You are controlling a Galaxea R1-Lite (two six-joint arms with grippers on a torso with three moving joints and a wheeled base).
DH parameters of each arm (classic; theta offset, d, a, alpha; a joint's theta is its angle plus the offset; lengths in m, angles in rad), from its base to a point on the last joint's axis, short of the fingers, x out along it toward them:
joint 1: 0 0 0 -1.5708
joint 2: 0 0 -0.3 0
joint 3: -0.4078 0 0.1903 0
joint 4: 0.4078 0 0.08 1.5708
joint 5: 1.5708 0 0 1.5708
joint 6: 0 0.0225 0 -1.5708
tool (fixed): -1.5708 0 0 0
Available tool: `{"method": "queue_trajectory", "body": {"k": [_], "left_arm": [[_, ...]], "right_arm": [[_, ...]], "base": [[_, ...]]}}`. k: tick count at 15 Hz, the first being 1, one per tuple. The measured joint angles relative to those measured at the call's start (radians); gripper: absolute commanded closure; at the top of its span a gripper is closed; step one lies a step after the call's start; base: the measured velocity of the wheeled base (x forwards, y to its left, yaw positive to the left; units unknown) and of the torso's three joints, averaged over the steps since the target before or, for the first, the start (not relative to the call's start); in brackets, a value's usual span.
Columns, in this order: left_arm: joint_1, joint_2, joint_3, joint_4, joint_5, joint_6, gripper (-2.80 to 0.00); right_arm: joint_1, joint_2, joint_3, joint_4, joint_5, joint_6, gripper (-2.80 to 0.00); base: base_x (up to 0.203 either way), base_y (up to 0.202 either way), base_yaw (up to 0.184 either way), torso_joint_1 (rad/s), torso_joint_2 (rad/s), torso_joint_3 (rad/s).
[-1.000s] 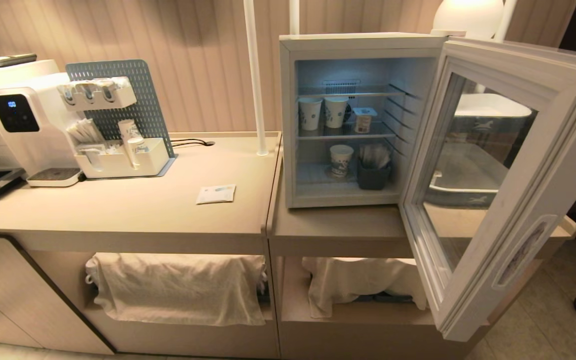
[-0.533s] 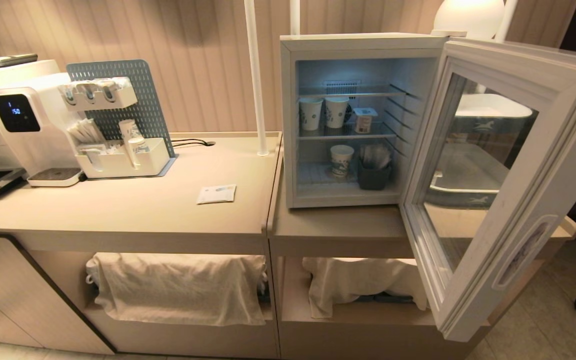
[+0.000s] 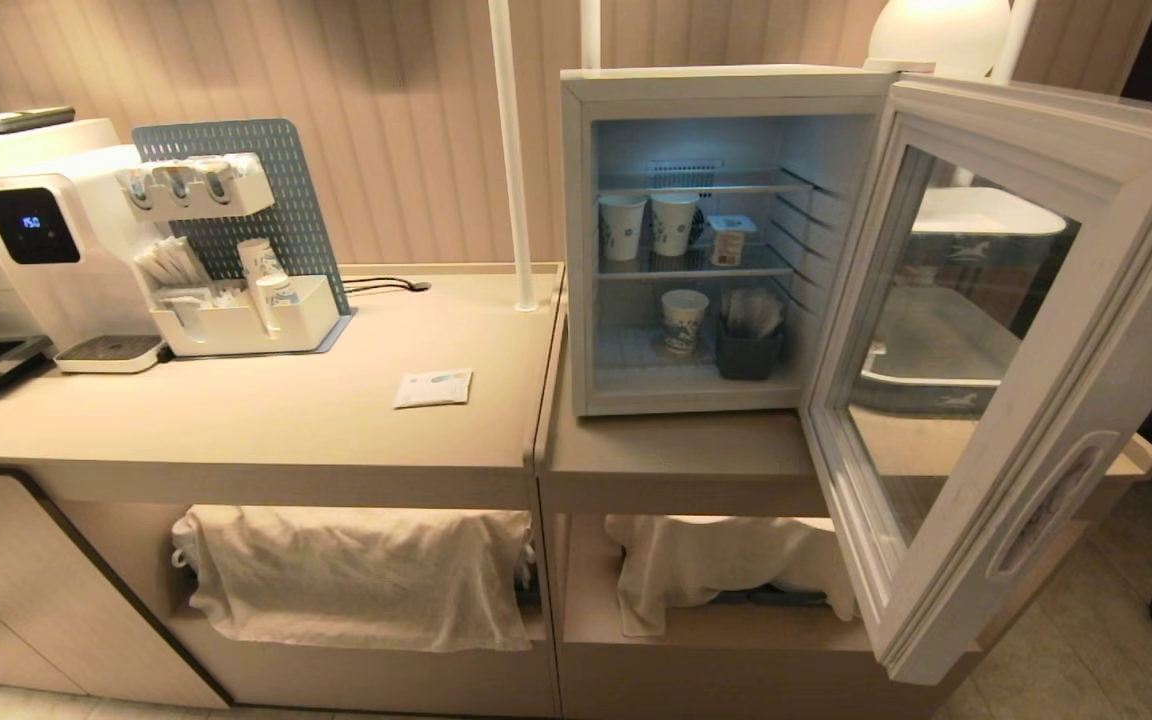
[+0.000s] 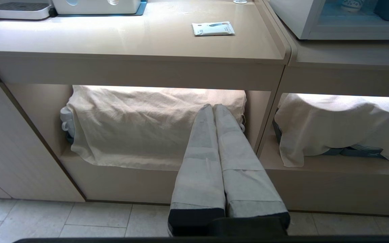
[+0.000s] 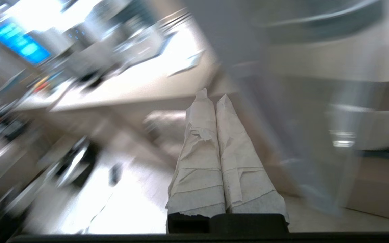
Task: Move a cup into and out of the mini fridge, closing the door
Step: Close the freezer door
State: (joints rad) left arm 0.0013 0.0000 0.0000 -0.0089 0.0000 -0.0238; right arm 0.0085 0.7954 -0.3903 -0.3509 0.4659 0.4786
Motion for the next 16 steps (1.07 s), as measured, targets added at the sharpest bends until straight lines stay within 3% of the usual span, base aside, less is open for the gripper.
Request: {"method": "queue_trajectory", "body": {"k": [3, 4, 6, 12, 14, 16], "left_arm": [[0.000, 0.000, 0.000, 0.000, 0.000, 0.000, 0.00], [0.000, 0.000, 0.000, 0.000, 0.000, 0.000, 0.00], [0.000, 0.000, 0.000, 0.000, 0.000, 0.000, 0.00], [0.000, 0.000, 0.000, 0.000, 0.000, -0.003, 0.00], [0.000, 0.000, 0.000, 0.000, 0.000, -0.003, 0.00], [0.000, 0.000, 0.000, 0.000, 0.000, -0.003, 0.00]], "right_arm": [[-0.001, 0.043, 0.013, -0.062, 0.318, 0.009, 0.00], [0.000, 0.062, 0.012, -0.066, 0.389, 0.009, 0.00], [0.000, 0.104, 0.004, -0.098, 0.430, 0.009, 0.00], [-0.007, -0.009, 0.039, -0.074, 0.371, 0.053, 0.00], [-0.020, -0.090, 0.013, 0.018, 0.232, 0.072, 0.00], [-0.030, -0.130, -0.045, 0.092, 0.034, 0.137, 0.00]], "base": [[0.000, 0.000, 0.000, 0.000, 0.00, 0.000], [0.000, 0.000, 0.000, 0.000, 0.00, 0.000], [0.000, 0.000, 0.000, 0.000, 0.00, 0.000], [0.000, 0.000, 0.000, 0.000, 0.00, 0.000], [0.000, 0.000, 0.000, 0.000, 0.00, 0.000], [0.000, 0.000, 0.000, 0.000, 0.00, 0.000]]}}
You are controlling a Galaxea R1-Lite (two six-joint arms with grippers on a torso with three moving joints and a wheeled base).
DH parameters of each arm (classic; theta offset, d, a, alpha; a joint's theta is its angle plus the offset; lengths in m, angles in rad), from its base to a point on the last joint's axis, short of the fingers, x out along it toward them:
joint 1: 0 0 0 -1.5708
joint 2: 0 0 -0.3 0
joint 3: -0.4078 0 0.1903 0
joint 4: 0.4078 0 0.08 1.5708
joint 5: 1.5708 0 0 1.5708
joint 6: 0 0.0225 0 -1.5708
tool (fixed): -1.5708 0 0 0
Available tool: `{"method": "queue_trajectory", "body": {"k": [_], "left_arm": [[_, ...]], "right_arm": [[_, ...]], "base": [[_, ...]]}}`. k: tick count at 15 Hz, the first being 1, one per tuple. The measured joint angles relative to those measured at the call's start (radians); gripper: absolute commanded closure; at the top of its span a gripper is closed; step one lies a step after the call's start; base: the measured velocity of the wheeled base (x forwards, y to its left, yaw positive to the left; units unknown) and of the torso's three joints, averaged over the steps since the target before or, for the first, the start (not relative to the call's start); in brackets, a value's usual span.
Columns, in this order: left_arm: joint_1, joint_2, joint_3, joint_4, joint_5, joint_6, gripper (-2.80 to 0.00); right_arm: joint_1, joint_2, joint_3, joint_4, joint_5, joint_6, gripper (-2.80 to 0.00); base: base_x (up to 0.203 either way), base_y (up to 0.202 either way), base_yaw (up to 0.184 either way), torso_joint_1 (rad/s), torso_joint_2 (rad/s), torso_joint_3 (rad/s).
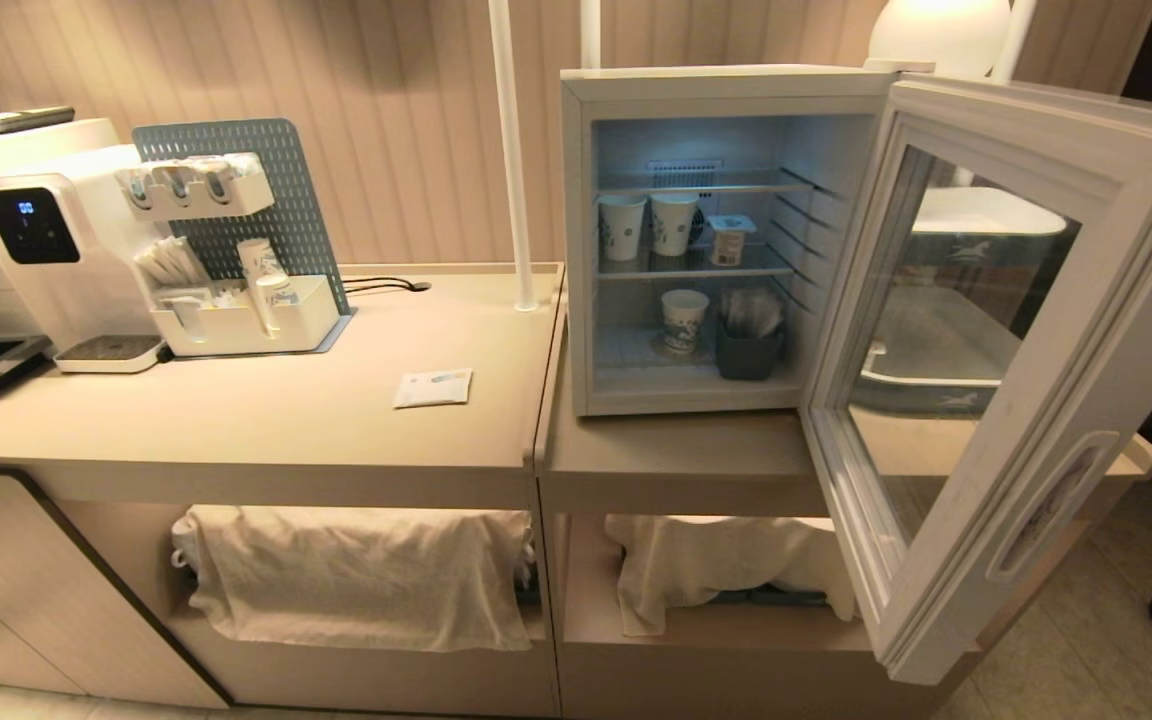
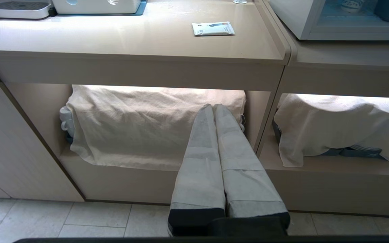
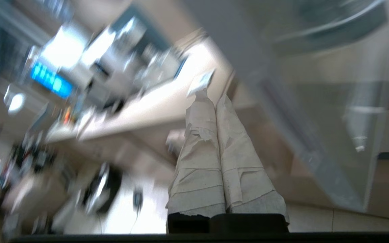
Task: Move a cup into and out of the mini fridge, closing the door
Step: Close the freezer door
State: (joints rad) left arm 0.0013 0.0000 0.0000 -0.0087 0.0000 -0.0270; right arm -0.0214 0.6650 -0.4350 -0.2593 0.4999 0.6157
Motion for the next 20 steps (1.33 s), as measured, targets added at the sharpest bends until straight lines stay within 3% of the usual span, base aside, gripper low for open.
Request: {"method": "queue_trajectory", "body": {"k": [3, 5, 8, 11, 13, 15, 17, 20], "left_arm": [[0.000, 0.000, 0.000, 0.000, 0.000, 0.000, 0.00], [0.000, 0.000, 0.000, 0.000, 0.000, 0.000, 0.00], [0.000, 0.000, 0.000, 0.000, 0.000, 0.000, 0.00], [0.000, 0.000, 0.000, 0.000, 0.000, 0.000, 0.00], [0.000, 0.000, 0.000, 0.000, 0.000, 0.000, 0.00], [0.000, 0.000, 0.000, 0.000, -0.001, -0.001, 0.00], [0.000, 0.000, 0.000, 0.000, 0.000, -0.002, 0.00], [0.000, 0.000, 0.000, 0.000, 0.000, -0.003, 0.00]], "right_arm": [[-0.033, 0.064, -0.064, -0.003, -0.215, 0.078, 0.00], [-0.099, 0.183, -0.091, -0.057, -0.235, 0.106, 0.00], [-0.190, 0.391, -0.111, -0.201, -0.094, 0.126, 0.00], [-0.223, 0.582, -0.152, -0.332, 0.120, 0.141, 0.00], [-0.195, 0.685, -0.208, -0.358, 0.224, 0.171, 0.00], [-0.130, 0.766, -0.277, -0.363, 0.233, 0.204, 0.00], [-0.043, 0.844, -0.360, -0.356, 0.172, 0.218, 0.00], [0.112, 0.978, -0.551, -0.282, -0.028, 0.211, 0.00]], "base": [[0.000, 0.000, 0.000, 0.000, 0.00, 0.000], [0.000, 0.000, 0.000, 0.000, 0.00, 0.000], [0.000, 0.000, 0.000, 0.000, 0.00, 0.000], [0.000, 0.000, 0.000, 0.000, 0.00, 0.000], [0.000, 0.000, 0.000, 0.000, 0.00, 0.000], [0.000, 0.000, 0.000, 0.000, 0.00, 0.000], [0.000, 0.000, 0.000, 0.000, 0.00, 0.000], [0.000, 0.000, 0.000, 0.000, 0.00, 0.000]]}}
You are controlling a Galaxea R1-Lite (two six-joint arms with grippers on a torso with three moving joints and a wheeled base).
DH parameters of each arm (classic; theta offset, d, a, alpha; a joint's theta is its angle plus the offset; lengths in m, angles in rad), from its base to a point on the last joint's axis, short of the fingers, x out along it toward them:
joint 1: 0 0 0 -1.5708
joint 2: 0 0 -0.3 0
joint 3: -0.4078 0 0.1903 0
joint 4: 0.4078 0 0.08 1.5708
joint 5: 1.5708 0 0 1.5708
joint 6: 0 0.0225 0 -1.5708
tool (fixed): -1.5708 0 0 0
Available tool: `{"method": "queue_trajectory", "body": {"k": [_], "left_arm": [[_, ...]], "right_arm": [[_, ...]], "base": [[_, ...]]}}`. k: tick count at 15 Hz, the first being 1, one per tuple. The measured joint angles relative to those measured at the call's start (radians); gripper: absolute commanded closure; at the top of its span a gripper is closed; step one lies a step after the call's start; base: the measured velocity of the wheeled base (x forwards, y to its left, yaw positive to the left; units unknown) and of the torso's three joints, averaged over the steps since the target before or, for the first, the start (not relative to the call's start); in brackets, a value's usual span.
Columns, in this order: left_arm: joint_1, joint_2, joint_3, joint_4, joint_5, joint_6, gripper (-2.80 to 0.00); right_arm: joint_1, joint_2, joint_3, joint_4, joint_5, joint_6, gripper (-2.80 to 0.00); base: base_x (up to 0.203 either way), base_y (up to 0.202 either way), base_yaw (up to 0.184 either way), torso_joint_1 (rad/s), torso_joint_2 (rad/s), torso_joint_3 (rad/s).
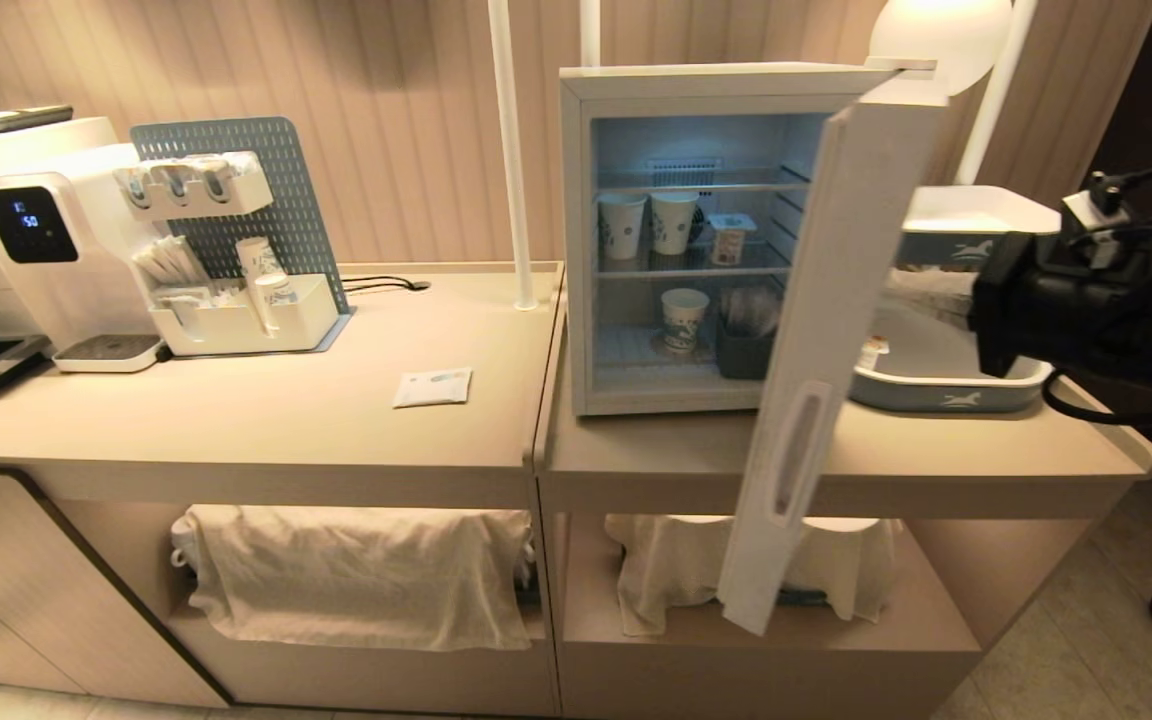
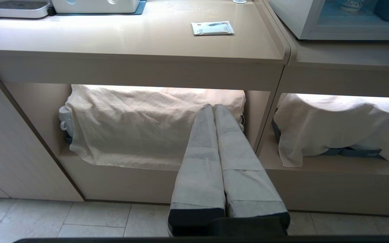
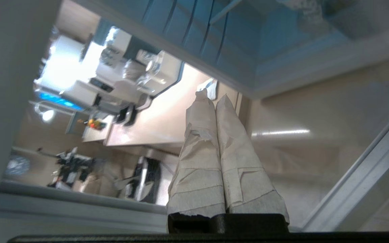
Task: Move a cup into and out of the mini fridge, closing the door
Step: Close the freezer door
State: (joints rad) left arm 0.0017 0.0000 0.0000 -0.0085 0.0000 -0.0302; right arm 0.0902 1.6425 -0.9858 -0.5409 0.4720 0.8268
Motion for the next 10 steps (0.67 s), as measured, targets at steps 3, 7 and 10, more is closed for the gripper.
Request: {"method": "queue_trajectory", "body": {"k": [3, 7, 10], "left_arm": [[0.000, 0.000, 0.000, -0.001, 0.002, 0.000, 0.00], [0.000, 0.000, 0.000, -0.001, 0.003, -0.003, 0.00], [0.000, 0.000, 0.000, -0.001, 0.003, -0.003, 0.00]], "right_arm": [[0.125, 0.155, -0.281, 0.168, -0.209, -0.052, 0.00], [0.247, 0.396, -0.687, 0.442, -0.509, -0.181, 0.00], [0.290, 0.477, -0.773, 0.556, -0.614, -0.301, 0.00]], "base": [[0.000, 0.000, 0.000, 0.000, 0.00, 0.000], [0.000, 0.000, 0.000, 0.000, 0.00, 0.000], [0.000, 0.000, 0.000, 0.000, 0.00, 0.000]]}}
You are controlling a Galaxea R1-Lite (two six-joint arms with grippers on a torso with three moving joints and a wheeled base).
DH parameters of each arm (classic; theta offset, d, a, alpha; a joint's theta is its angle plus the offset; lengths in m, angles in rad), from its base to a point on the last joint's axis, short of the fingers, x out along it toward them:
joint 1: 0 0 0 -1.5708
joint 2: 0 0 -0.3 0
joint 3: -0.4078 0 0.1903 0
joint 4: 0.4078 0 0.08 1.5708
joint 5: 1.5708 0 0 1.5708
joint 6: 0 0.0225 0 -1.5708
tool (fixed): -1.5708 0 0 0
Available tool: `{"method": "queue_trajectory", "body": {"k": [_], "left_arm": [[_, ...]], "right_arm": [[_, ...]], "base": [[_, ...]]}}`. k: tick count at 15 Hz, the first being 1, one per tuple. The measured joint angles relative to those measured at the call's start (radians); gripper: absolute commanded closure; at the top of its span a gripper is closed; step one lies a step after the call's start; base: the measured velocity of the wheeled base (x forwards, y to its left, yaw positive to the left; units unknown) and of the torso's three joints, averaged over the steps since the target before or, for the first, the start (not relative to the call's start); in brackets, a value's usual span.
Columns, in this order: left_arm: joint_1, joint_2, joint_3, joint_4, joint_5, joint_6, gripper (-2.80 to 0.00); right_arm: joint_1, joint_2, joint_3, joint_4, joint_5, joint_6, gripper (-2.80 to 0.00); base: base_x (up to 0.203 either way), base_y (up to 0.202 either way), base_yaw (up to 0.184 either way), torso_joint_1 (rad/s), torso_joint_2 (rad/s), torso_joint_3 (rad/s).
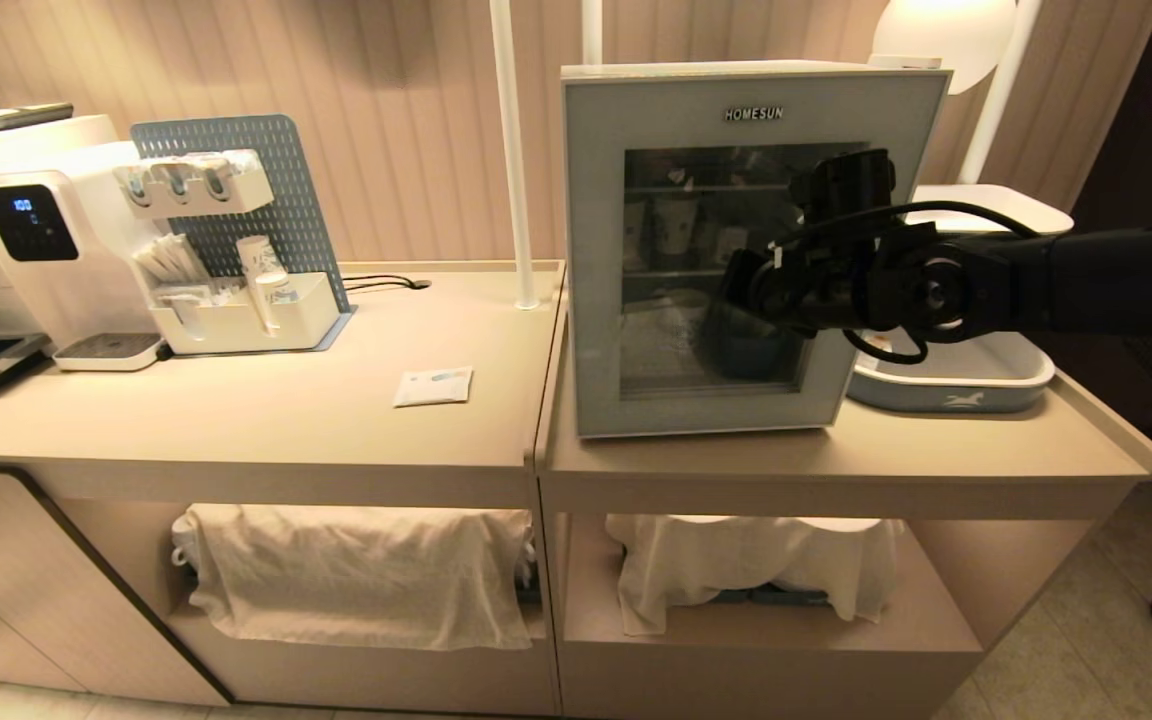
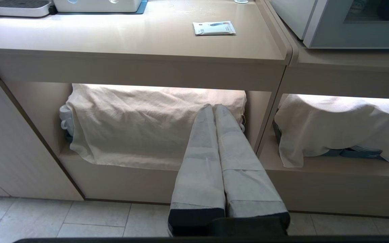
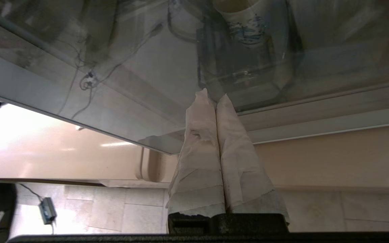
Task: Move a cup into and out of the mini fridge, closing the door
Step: Close the freezer door, then open the freezer door
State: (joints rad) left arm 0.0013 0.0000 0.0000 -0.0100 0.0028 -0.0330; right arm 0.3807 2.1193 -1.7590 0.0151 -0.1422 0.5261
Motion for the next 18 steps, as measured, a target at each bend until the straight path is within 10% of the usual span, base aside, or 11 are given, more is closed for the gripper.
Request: {"method": "queue_trajectory", "body": {"k": [8, 18], "left_arm": [[0.000, 0.000, 0.000, 0.001, 0.000, -0.002, 0.00], [0.001, 0.000, 0.000, -0.001, 0.001, -0.009, 0.00]], "right_arm": [[0.005, -0.231, 0.328, -0.008, -0.126, -0.071, 0.00], [-0.236, -1.273, 1.153, -0.020, -0.714, -0.325, 0.00]], "base": [[0.000, 0.000, 0.000, 0.000, 0.00, 0.000], [0.000, 0.000, 0.000, 0.000, 0.00, 0.000]]}}
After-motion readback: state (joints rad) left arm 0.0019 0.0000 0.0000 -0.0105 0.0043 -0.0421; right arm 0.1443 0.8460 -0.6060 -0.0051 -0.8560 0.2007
